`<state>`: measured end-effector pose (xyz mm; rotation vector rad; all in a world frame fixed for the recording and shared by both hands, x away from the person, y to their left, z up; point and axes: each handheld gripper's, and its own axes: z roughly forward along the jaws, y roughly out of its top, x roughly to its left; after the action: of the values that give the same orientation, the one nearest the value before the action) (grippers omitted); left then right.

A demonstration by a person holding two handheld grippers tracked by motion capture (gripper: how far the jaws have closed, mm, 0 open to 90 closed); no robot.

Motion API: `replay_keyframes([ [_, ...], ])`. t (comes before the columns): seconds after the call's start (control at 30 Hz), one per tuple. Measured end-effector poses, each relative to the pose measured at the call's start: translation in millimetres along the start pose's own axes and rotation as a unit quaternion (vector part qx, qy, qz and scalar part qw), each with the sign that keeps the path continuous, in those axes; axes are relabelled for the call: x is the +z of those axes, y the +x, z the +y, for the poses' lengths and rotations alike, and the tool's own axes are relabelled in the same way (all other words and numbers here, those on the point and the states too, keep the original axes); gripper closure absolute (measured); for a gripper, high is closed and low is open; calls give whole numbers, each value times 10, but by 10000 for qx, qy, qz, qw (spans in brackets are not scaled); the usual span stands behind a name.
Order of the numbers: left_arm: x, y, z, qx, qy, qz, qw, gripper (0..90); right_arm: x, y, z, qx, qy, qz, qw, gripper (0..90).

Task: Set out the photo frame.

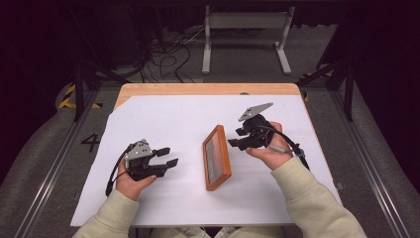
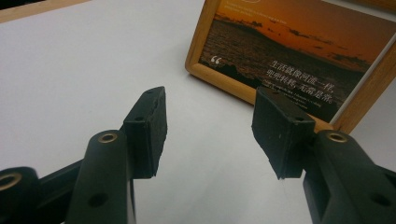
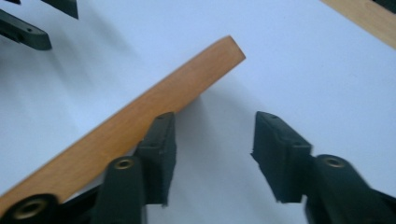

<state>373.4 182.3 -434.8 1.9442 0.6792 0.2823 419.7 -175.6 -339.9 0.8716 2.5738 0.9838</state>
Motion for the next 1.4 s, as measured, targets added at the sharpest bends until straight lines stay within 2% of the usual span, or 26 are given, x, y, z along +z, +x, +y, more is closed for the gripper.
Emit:
replay_keyframes([
  [0.03,0,0,0,0,0,0,10000,457,0,0,0,0,0,0,10000,448],
  [0.07,0,1,0,0,1,2,10000,457,-56,41,39,118,-61,20,9999,392],
  [0.13,0,1,-1,-3,7,4,10000,457,-78,62,57,156,-92,48,9998,370],
  [0.23,1,2,-1,-6,5,3,10000,457,-86,126,102,456,-73,212,9987,287],
  [0.37,3,-1,0,2,7,5,10000,457,42,196,124,692,164,329,9969,237],
  [0.47,-1,1,-1,4,8,7,10000,457,117,211,117,723,251,351,9964,228],
  [0.73,1,1,-4,3,18,6,10000,457,411,247,72,1004,580,562,9917,208],
  [0.87,3,-3,-4,-10,12,-1,10000,456,509,278,81,1181,800,615,9879,214],
  [1.03,4,-5,-5,-7,8,5,10000,456,564,291,89,1286,949,618,9852,263],
  [1.2,-2,-1,-4,14,9,-16,10000,459,587,288,101,1416,1142,727,9806,424],
  [1.27,-2,-1,-4,14,9,-16,10000,459,587,284,109,1502,1145,813,9786,449],
  [1.37,-3,-2,-4,10,1,-29,10000,463,591,295,117,1512,1145,757,9789,471],
  [1.4,-4,-2,-4,5,-5,-29,10000,465,605,289,107,1540,1127,786,9785,454],
])
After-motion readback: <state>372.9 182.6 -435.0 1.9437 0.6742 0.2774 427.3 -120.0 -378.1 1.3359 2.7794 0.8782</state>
